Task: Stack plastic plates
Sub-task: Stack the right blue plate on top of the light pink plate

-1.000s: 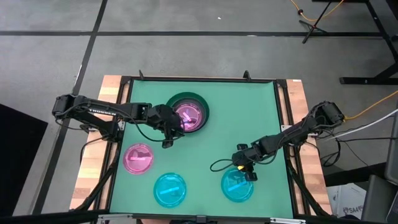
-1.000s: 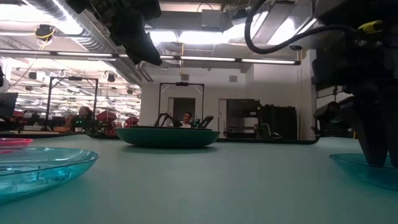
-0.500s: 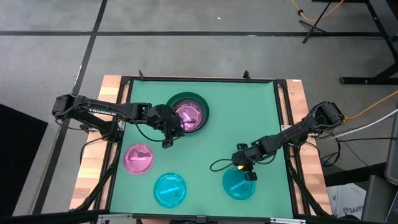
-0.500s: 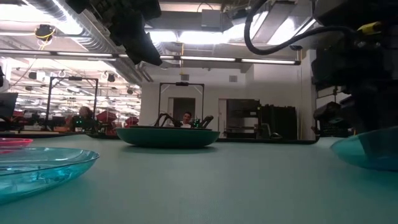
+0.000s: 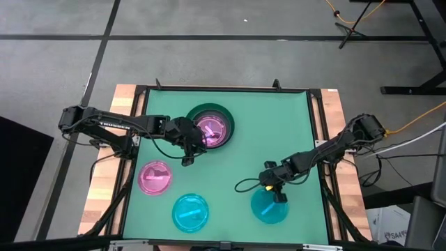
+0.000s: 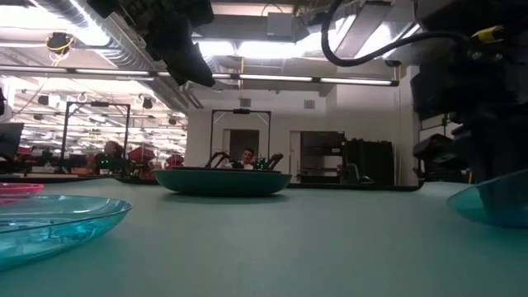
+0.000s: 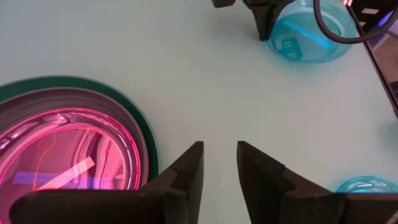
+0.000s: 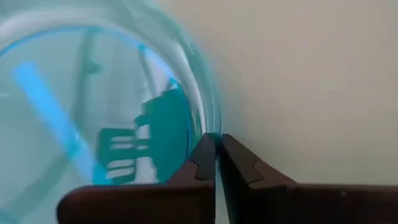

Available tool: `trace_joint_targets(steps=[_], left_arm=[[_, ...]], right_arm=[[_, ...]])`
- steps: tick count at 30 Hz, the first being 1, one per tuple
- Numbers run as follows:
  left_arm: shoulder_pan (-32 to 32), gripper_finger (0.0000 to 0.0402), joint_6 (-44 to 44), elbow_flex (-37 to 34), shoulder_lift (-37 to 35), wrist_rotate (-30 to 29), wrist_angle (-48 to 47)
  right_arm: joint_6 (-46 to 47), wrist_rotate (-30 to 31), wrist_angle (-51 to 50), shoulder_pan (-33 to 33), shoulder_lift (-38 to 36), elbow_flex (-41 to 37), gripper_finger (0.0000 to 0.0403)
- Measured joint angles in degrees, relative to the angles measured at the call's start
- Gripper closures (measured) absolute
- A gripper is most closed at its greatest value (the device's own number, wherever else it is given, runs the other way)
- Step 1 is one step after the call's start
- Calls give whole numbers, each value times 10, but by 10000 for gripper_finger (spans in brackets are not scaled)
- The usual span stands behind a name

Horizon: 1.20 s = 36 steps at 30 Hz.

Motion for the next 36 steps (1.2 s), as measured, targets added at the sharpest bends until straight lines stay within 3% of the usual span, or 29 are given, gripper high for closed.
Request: trace_joint_targets(steps=[19, 24, 36], left_arm=[[0, 311, 0, 0, 0, 0, 0], [0, 311, 0, 0, 0, 0, 0], [0, 311, 2, 0, -2, 0, -2]], right_arm=[[-22, 7, 70, 0, 1, 25, 403], [-62, 32, 45, -5, 0, 51, 403], [-192, 3, -13, -85, 0, 111, 403]])
